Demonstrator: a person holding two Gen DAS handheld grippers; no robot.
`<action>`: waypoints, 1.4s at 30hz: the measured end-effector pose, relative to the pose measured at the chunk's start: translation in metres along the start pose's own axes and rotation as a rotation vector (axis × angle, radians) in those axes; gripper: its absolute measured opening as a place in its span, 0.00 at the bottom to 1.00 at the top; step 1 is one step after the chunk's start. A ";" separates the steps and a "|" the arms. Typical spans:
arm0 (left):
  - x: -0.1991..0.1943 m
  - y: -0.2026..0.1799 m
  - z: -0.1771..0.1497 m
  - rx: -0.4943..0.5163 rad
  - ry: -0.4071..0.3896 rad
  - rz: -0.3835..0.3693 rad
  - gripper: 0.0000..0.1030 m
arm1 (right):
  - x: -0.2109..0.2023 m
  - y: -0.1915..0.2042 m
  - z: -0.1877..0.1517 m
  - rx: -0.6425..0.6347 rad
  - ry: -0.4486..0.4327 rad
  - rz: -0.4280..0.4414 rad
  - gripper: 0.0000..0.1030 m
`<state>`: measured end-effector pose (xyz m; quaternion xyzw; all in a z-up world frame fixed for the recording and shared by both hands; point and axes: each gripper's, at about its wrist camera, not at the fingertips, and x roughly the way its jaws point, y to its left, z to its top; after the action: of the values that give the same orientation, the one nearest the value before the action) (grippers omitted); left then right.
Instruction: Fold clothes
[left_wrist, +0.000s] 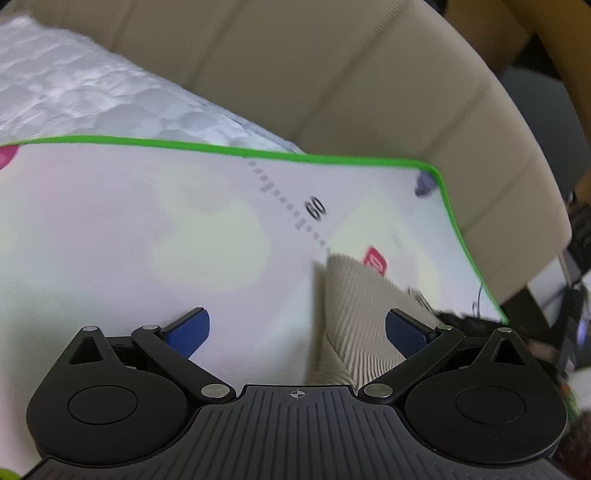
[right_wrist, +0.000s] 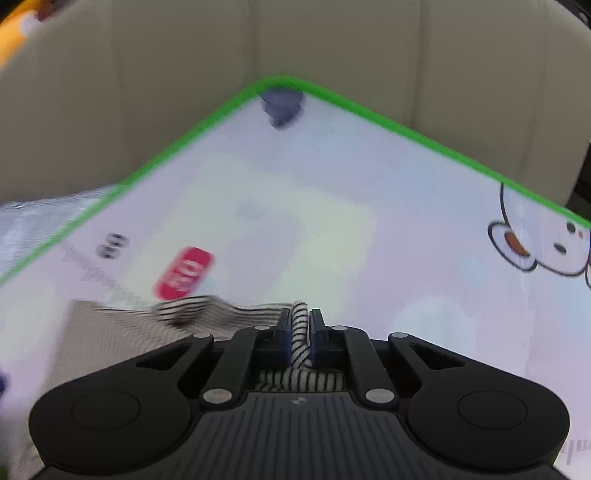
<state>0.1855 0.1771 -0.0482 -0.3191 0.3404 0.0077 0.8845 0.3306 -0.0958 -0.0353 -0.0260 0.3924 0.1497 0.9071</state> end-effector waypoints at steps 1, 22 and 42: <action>-0.002 0.003 0.003 -0.013 -0.009 -0.002 1.00 | -0.014 0.000 0.000 0.000 -0.008 0.028 0.08; -0.055 -0.036 -0.007 0.113 -0.055 -0.215 1.00 | -0.139 0.028 -0.131 0.024 0.100 0.234 0.06; -0.082 -0.027 -0.019 0.255 -0.094 0.220 0.77 | -0.197 0.003 -0.199 -0.068 0.054 0.147 0.22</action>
<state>0.1170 0.1619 0.0059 -0.1646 0.3297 0.0763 0.9265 0.0622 -0.1746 -0.0309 -0.0321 0.4123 0.2284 0.8814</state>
